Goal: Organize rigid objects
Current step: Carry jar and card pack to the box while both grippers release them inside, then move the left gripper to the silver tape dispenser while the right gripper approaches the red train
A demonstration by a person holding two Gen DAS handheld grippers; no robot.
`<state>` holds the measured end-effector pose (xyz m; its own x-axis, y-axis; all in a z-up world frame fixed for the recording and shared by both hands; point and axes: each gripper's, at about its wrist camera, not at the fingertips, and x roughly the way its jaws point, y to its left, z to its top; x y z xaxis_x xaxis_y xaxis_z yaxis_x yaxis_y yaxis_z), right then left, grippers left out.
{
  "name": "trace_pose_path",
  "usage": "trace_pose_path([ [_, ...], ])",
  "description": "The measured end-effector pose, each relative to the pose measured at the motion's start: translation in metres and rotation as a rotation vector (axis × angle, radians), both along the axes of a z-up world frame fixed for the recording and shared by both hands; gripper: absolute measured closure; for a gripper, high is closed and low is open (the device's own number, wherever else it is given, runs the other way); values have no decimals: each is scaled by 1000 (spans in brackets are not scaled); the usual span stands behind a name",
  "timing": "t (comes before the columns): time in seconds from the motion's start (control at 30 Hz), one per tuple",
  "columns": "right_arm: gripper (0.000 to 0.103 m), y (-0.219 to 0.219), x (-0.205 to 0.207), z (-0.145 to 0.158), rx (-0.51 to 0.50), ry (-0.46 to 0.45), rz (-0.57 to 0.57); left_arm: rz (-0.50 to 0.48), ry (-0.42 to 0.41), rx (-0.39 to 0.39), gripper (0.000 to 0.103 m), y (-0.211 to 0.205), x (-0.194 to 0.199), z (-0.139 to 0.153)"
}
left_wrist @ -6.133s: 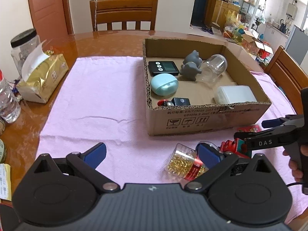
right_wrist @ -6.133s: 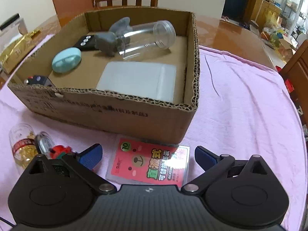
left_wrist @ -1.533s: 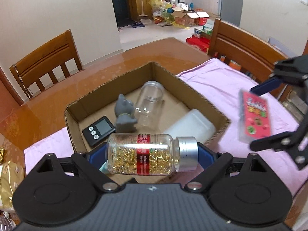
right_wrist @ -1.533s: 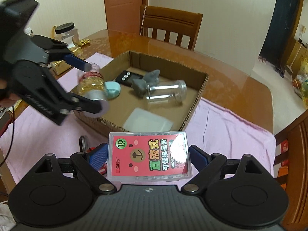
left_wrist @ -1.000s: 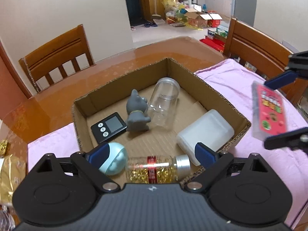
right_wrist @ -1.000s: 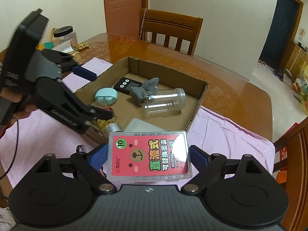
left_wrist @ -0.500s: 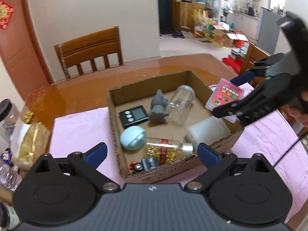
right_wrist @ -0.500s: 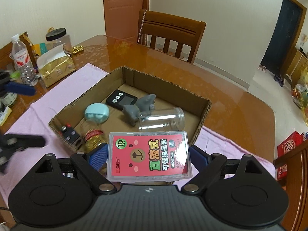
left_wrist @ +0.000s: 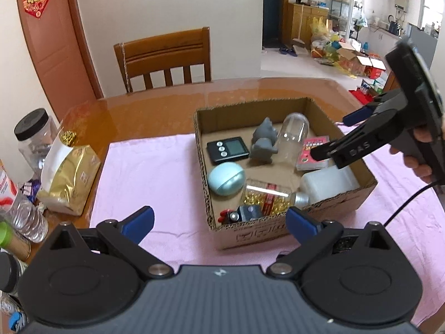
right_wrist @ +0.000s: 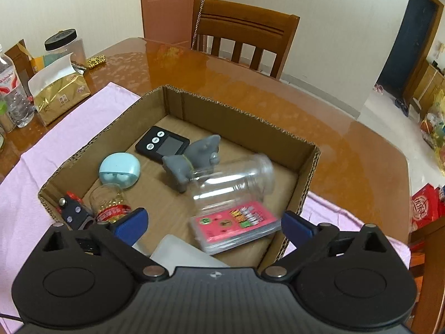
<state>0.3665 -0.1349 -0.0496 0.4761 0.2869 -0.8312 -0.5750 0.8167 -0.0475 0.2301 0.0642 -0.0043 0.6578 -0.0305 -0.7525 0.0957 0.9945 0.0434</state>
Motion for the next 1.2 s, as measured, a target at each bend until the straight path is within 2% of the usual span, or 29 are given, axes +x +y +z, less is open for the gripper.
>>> trace_pose_path([
  [0.37,0,-15,-25,10,4,-20,-97,-5,23,10,3,-10,-4,-13],
  [0.6,0,-27,-66,12,29,-29,-180,21,44,-3,3,-9,-11,-20],
  [0.77,0,-29,-93,-7,27,16,-207,29,75,-1,3,-9,-17,-33],
  [1.0,0,-16,-98,-43,-34,51,-206,32,110,-8,3,-8,-23,-44],
  [1.2,0,-4,-110,-50,-33,93,-158,32,115,-15,3,-5,-26,-45],
])
